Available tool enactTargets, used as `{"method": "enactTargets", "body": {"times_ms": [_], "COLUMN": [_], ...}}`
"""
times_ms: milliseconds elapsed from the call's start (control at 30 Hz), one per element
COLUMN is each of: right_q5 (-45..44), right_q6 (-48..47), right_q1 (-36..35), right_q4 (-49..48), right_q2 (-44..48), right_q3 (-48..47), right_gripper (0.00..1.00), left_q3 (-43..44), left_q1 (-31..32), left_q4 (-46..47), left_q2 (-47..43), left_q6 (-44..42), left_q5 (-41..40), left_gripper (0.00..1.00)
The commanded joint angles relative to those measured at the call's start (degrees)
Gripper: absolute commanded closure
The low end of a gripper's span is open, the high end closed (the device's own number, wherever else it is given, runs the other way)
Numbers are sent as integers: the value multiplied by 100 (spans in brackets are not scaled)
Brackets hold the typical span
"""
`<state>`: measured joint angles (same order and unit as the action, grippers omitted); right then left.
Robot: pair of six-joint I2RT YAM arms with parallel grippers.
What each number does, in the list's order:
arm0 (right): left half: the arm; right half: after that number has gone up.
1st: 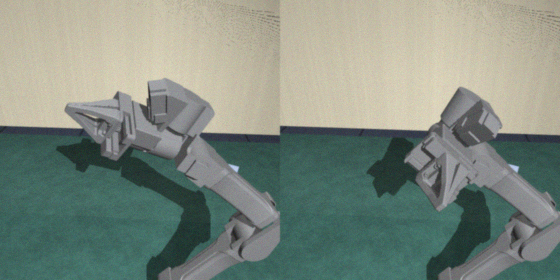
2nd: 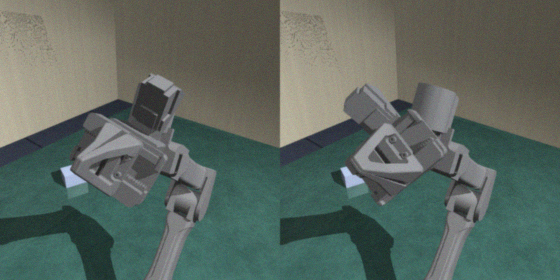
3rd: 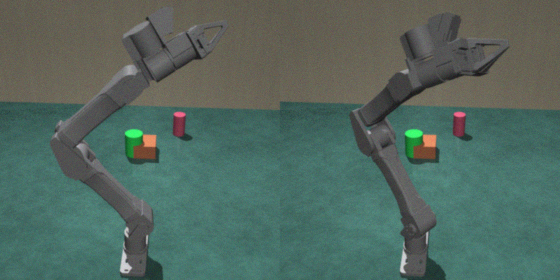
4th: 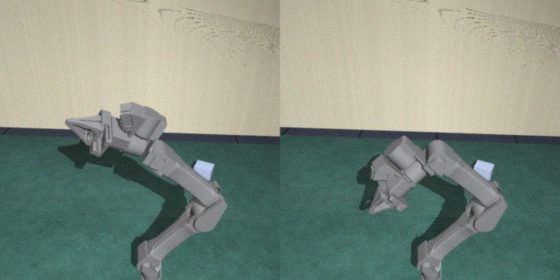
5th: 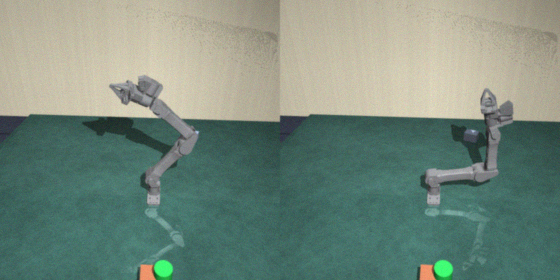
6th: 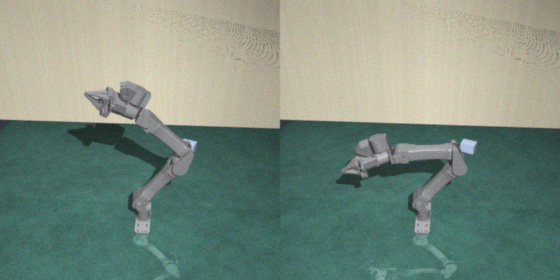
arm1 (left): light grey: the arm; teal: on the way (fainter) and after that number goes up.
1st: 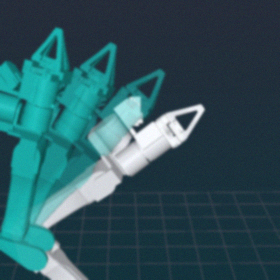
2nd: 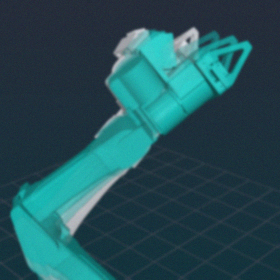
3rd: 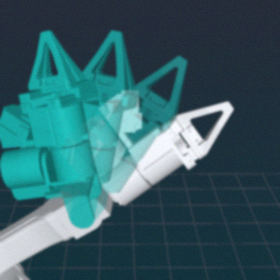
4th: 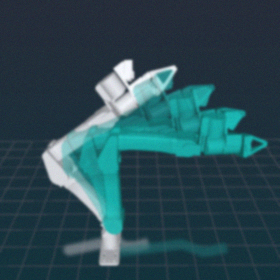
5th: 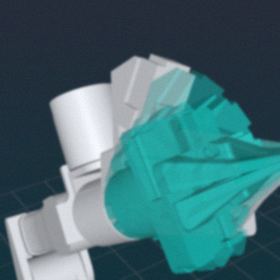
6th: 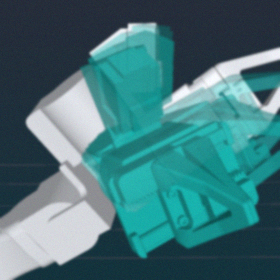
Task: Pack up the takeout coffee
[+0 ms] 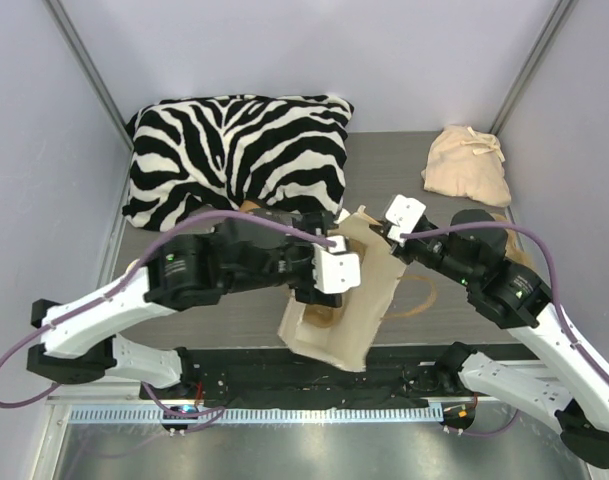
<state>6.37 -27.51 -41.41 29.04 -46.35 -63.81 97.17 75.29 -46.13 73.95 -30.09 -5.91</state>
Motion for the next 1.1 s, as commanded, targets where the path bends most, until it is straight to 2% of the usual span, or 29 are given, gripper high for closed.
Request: {"method": "enactTargets", "body": {"times_ms": [0, 100, 133, 233, 267, 333, 367, 400, 433, 500, 567, 600, 667, 767, 967, 1000, 1067], "right_q5": [40, -609, -837, -1076, -1059, -1103, -1138, -1216, -1330, -1332, -1104, -1025, -822, -507, -259, -242, -250], "right_q6": [-10, 482, 579, 352, 325, 377, 491, 562, 623, 755, 817, 817, 773, 572, 132, 88, 105], "right_q1": [-34, -34, -34, -25, -17, -8, 36, 80, 132, 464, 791, 1184, 1537, 2030, 2339, 2365, 2400], "right_q4": [-505, 346, 644, 674, 665, 830, 901, 963, 1059, 1104, 1165, 1192, 1262, 1332, 1341, 1350, 1376], "right_q2": [-119, -925, -1042, -1113, -1122, -1288, -1359, -1429, -1560, -1666, -1780, -1816, -1939, -2071, -2299, -2352, -2431], "right_q3": [54, -710, -851, -835, -809, -913, -1053, -1115, -1159, -1291, -1458, -1520, -1669, -1845, -1977, -1986, -2082], "right_gripper": [99, 99, 99, 99, 99, 99, 99, 99, 99, 99, 99, 99, 99, 99, 98, 96, 84], "left_q3": [347, 303, 268, 180, 145, 136, 110, 66, -4, -119, -110, -84, 47, 127, -93, -75, 74], "left_q1": [-5, -163, -294, -1373, -2020, -2569, -3111, -3421, -4120, -4827, -5564, -5717, -5955, -6026, -6026, -6043, -6052], "left_q4": [702, 675, 693, 649, 597, 360, 281, 141, 87, -306, -746, -888, -1282, -1460, -635, -573, -538], "left_q2": [-303, -416, -486, -698, -715, -611, -567, -514, -470, -312, 135, 337, 943, 1665, 2534, 2658, 3035], "left_q6": [450, 959, 1378, 2241, 2731, 2981, 3269, 3411, 3561, 3816, 3686, 3390, 3072, 2710, 2587, 2561, 2368], "left_q5": [240, 151, 247, 1090, 1275, 1417, 1487, 1557, 1845, 2268, 2628, 2595, 2516, 2271, 1647, 1602, 1593], "left_gripper": [14, 15, 15, 16, 16, 16, 16, 15, 15, 13, 11, 10, 10, 1, 0, 0, 0]}}
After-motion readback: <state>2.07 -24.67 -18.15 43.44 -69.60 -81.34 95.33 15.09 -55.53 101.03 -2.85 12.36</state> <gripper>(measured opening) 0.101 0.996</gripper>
